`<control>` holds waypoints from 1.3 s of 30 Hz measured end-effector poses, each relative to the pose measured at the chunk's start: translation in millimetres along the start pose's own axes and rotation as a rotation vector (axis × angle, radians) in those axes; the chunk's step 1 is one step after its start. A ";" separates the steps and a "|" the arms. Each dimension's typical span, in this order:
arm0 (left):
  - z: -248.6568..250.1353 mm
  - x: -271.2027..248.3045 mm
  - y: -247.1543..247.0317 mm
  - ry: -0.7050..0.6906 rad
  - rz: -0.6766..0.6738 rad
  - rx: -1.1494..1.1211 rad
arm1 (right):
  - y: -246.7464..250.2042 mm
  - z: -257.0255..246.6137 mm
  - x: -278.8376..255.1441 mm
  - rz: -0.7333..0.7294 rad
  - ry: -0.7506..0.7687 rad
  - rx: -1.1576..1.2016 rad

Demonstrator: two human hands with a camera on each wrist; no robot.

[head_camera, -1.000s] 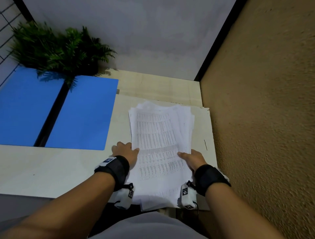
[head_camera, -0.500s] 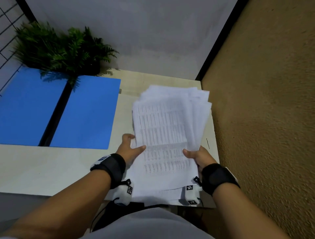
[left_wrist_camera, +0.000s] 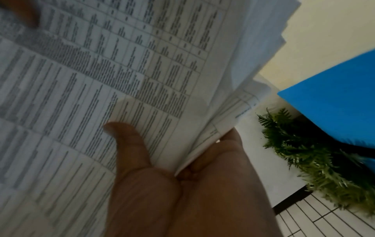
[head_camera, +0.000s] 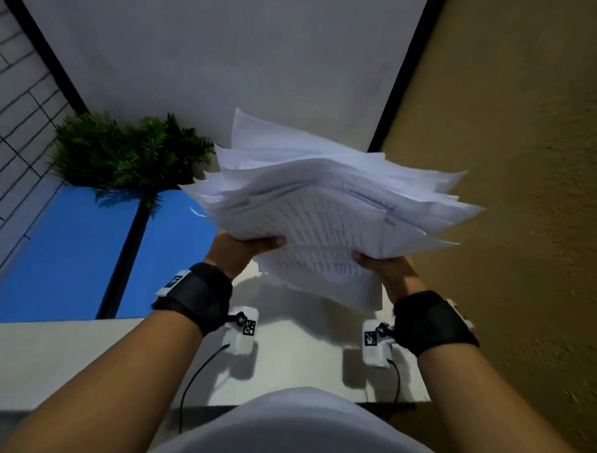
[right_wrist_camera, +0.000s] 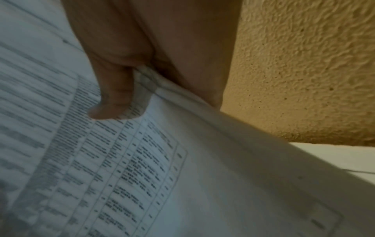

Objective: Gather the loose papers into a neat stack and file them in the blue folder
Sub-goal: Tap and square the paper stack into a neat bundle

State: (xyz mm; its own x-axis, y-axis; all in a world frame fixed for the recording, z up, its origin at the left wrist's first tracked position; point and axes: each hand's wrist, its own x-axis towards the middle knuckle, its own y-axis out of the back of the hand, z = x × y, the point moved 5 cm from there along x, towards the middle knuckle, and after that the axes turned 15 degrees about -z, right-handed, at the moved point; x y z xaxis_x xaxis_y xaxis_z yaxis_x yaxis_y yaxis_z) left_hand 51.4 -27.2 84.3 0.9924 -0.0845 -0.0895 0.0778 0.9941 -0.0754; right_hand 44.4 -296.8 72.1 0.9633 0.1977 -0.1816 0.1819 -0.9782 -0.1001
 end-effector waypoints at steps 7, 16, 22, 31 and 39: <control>-14.1 -8.4 -10.7 0.082 -0.183 -0.035 | 5.4 11.5 -14.9 0.056 0.082 0.106; 7.5 -4.7 -30.2 -0.029 -0.082 -0.082 | 5.9 -5.7 -16.6 0.203 0.217 0.033; 58.1 -3.8 -39.2 -0.262 0.047 -0.077 | -17.4 -58.3 -23.7 0.215 0.485 0.080; 15.6 -4.8 -34.3 -0.122 -0.047 -0.018 | -10.4 -8.1 -27.2 0.306 0.205 -0.024; -14.4 4.7 -22.5 0.087 -0.204 -0.067 | -1.6 -9.5 -23.4 0.172 0.160 -0.004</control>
State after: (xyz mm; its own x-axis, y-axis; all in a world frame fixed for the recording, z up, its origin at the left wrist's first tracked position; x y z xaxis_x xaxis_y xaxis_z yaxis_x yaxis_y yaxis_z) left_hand 52.9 -50.9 71.3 0.9447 -0.2914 -0.1507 0.2663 0.9494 -0.1664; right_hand 23.4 -300.5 85.8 0.9992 0.0153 -0.0378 0.0124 -0.9970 -0.0769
